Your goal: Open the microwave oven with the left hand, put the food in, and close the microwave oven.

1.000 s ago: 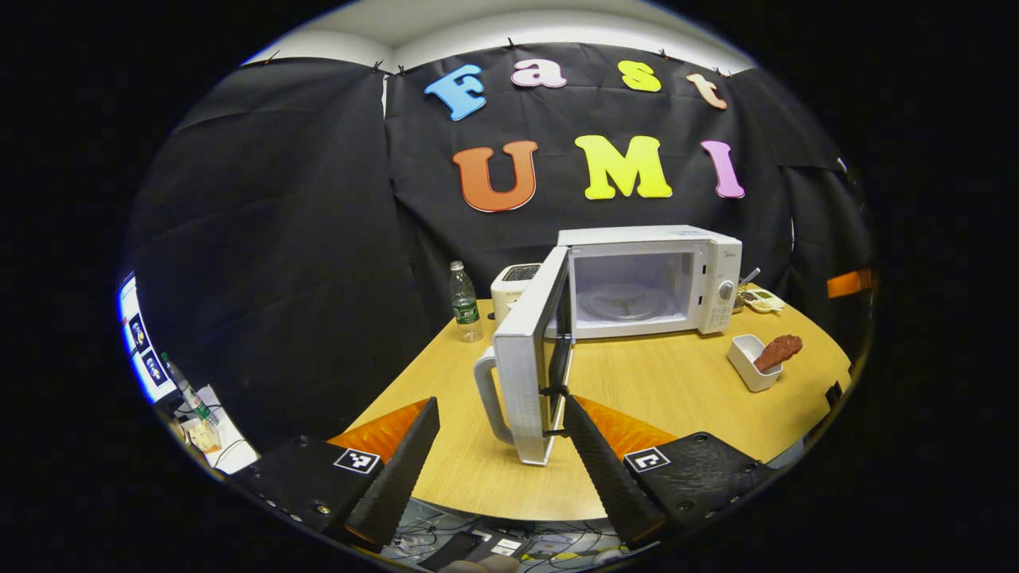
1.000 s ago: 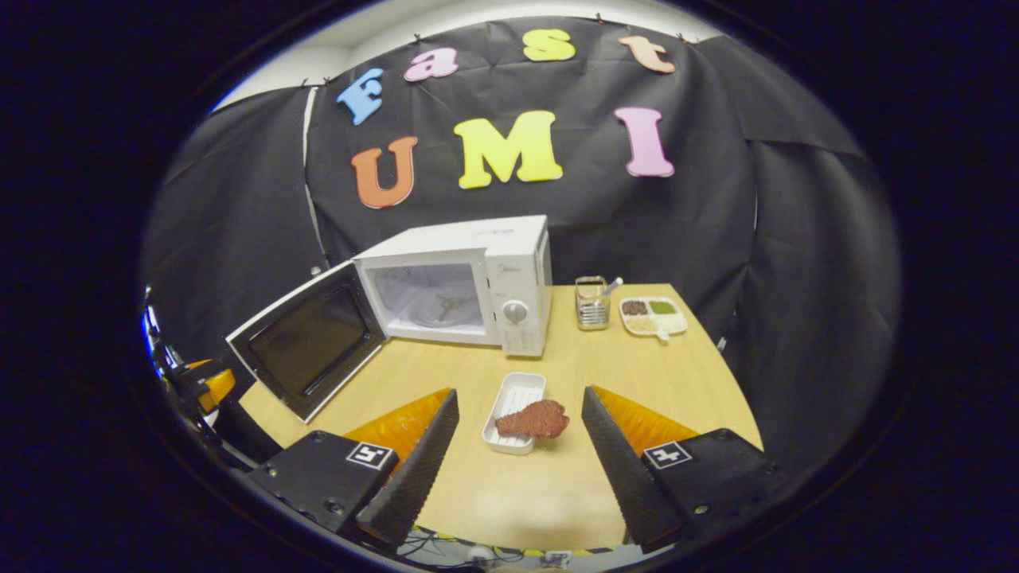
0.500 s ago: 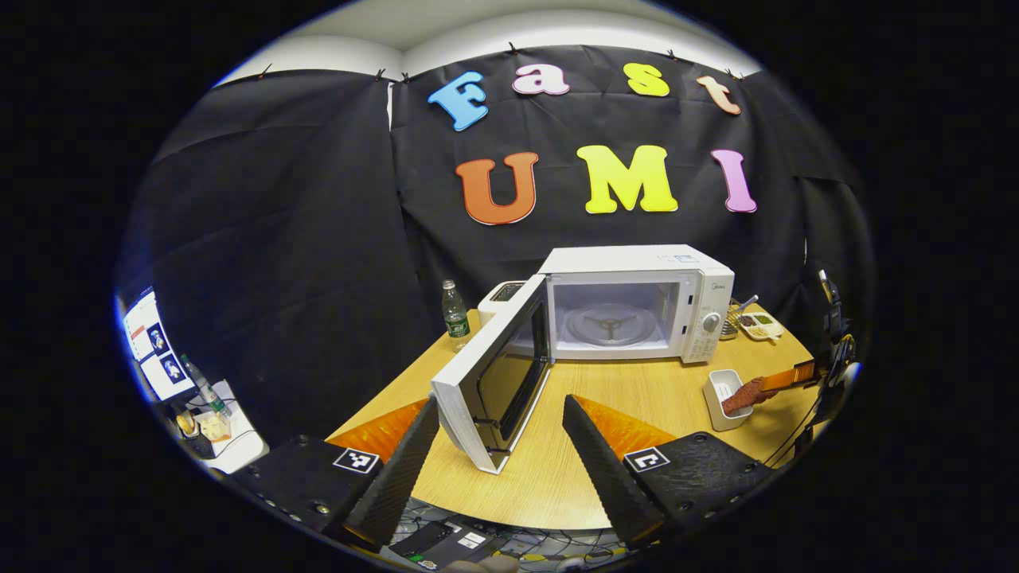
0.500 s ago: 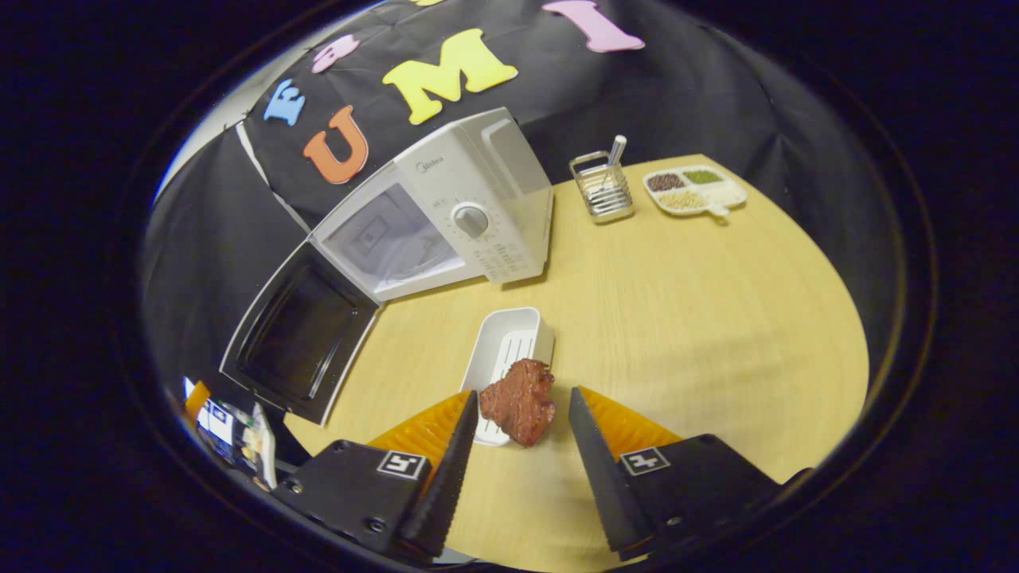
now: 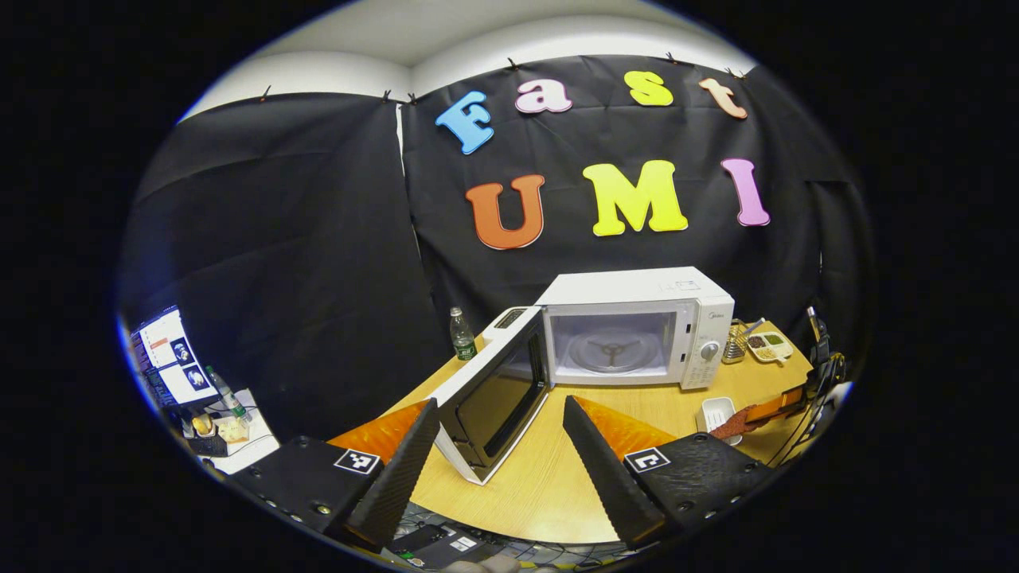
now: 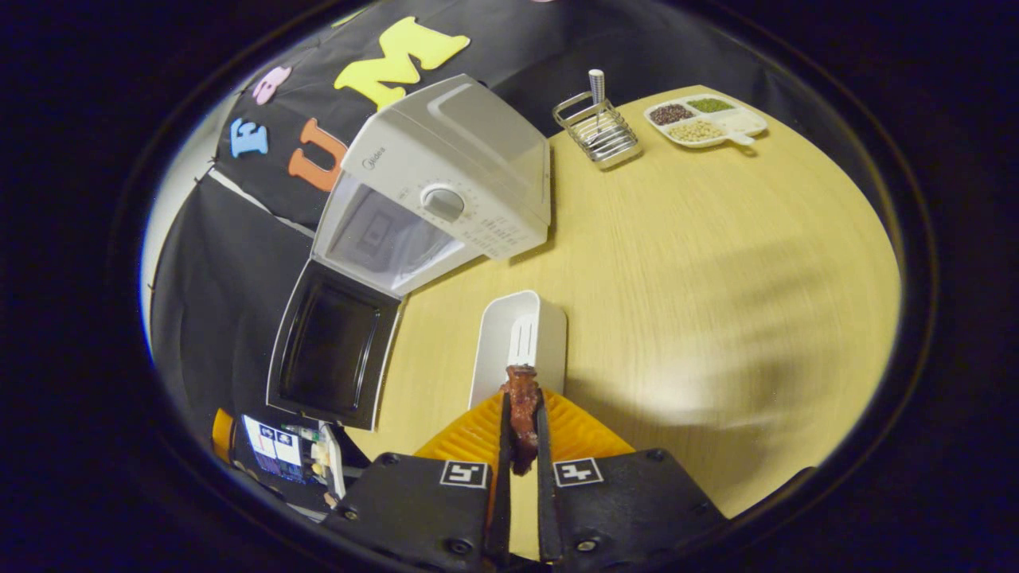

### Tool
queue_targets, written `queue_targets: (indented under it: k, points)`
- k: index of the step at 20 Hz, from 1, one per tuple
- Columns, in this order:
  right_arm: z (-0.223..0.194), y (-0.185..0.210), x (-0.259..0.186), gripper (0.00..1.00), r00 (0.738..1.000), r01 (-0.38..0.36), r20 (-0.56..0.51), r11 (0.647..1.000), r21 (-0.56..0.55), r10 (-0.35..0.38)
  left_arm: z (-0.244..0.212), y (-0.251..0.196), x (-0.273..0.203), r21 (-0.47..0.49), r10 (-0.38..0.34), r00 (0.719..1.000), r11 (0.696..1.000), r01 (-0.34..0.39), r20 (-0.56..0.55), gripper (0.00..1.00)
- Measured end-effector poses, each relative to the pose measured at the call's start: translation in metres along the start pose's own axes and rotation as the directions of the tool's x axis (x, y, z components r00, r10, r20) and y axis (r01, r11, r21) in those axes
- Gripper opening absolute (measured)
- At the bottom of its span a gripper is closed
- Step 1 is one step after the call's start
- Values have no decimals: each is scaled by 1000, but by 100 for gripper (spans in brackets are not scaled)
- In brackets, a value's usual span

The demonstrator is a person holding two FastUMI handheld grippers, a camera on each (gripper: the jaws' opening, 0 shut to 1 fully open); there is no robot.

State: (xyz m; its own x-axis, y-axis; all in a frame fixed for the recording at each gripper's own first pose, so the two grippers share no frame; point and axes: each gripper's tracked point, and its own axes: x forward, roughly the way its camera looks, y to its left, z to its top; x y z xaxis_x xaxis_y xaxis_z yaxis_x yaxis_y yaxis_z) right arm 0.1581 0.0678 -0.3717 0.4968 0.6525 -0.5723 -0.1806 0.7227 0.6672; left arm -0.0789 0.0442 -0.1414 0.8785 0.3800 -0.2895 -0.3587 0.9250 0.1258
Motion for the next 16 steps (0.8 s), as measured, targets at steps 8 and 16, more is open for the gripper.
queue_targets:
  k: [8,16]
  points:
    - [45,62,-52,15,991,-23,130,992,-125,40,0,19,6,-5,-40,999,999,40,16,95]
    - [55,190,-20,15,942,-45,327,994,-101,76,-1,43,31,46,-256,966,966,254,30,96]
